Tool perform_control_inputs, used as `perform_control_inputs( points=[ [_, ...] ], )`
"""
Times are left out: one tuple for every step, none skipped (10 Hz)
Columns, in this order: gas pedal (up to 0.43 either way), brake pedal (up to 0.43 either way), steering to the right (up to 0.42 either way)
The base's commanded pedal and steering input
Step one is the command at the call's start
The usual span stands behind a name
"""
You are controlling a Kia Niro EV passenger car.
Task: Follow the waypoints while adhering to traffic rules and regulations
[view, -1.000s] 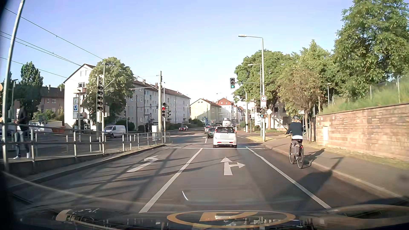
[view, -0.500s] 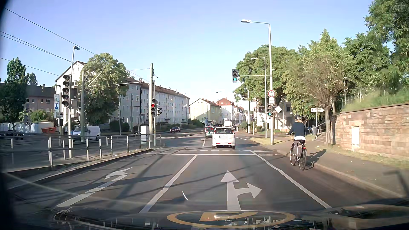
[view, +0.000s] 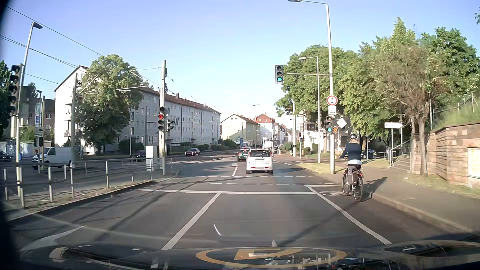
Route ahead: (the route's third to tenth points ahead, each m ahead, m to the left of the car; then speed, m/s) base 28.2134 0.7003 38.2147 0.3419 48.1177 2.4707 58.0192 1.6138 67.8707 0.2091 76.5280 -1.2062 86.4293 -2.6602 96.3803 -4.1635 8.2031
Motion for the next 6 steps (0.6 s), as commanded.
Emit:
perform_control_inputs(
  points=[
    [0.000, 0.000, 0.000],
    [0.020, 0.000, 0.000],
    [0.028, 0.000, -0.001],
    [0.028, 0.000, -0.004],
    [0.028, 0.000, -0.008],
    [0.028, 0.000, -0.009]
  ],
)
